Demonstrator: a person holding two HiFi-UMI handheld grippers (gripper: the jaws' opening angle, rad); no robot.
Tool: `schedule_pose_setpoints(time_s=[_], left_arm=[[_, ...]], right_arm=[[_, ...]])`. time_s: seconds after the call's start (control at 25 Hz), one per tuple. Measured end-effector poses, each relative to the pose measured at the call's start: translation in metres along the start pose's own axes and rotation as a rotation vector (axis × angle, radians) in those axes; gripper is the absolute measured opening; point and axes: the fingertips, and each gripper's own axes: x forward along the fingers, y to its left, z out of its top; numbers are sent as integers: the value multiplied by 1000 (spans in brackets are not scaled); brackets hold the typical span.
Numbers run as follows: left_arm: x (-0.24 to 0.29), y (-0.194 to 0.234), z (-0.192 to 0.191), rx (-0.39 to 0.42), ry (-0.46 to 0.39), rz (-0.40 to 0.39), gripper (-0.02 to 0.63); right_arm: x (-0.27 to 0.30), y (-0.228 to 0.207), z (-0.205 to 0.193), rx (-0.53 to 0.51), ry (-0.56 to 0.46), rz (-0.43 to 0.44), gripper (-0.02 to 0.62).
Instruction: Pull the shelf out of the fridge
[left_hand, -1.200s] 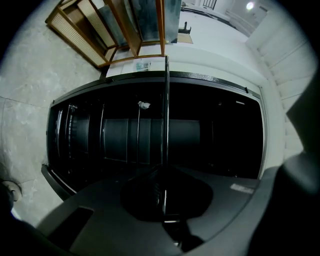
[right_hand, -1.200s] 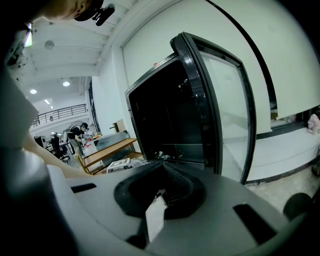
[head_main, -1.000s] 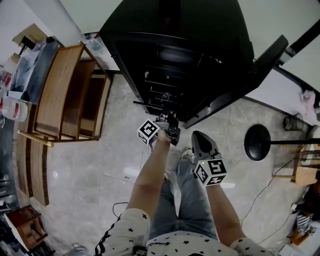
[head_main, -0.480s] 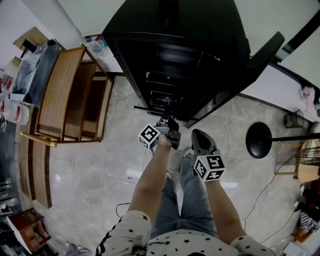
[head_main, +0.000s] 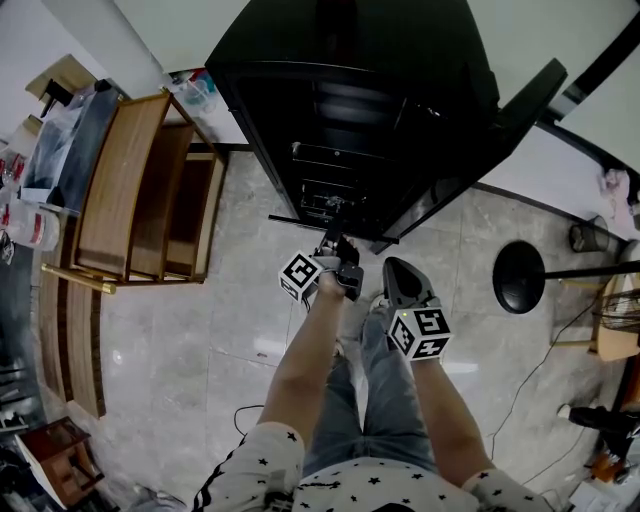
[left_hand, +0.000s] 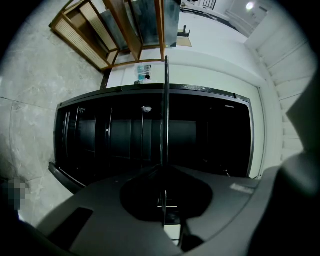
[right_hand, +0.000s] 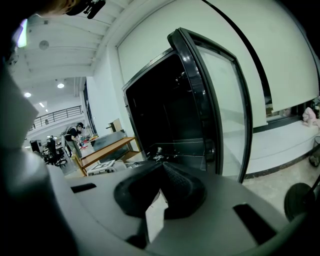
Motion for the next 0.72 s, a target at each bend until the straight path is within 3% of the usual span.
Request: schedule_pose_setpoints(time_s=[0.72], left_arm=[[-1, 1, 0, 0, -5, 1, 21]], right_arm=[[0, 2, -3, -43, 10, -2, -8]])
